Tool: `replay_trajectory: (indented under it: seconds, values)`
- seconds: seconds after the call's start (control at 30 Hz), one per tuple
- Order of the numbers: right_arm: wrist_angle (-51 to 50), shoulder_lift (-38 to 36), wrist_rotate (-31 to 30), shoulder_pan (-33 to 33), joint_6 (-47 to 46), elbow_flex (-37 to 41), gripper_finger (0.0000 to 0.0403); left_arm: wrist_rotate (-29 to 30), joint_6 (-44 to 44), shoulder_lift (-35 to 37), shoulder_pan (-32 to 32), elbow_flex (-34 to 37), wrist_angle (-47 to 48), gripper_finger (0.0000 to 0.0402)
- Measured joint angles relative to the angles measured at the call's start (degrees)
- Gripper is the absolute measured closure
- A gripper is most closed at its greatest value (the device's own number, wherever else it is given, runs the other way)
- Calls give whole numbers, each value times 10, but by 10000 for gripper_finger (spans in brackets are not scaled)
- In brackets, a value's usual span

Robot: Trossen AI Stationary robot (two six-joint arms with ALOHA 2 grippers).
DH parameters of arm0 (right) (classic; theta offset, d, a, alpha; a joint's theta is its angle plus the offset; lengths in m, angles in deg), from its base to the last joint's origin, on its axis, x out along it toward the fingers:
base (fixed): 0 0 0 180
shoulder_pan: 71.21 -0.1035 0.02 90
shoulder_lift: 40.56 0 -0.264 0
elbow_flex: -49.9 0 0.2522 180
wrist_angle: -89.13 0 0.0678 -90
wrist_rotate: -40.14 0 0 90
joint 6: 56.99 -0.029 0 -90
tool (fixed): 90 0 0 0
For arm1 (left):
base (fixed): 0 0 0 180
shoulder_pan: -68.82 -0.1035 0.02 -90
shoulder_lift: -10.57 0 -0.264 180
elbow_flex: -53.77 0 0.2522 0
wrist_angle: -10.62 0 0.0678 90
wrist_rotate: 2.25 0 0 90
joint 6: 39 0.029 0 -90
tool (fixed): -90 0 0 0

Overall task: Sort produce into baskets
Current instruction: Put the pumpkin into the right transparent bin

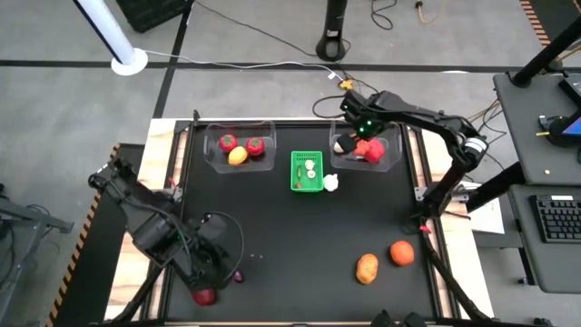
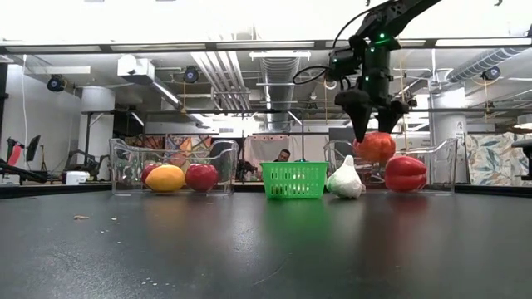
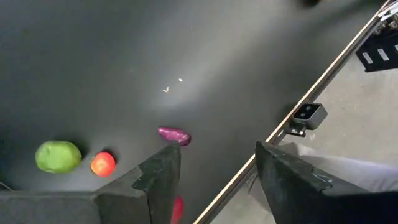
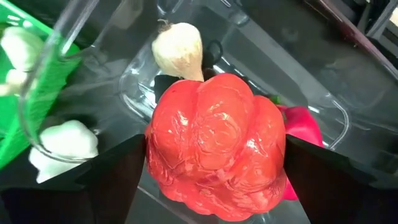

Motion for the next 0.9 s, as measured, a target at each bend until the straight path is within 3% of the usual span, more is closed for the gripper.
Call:
replay_trajectory:
  seconds: [0.2,0.9]
  values:
    - [1,1,42,16,-2,-2,46,3,-25,0,9,0,5,212]
    - [17,1,45,32,7,-2,46,26,-27,0,9,0,26,212]
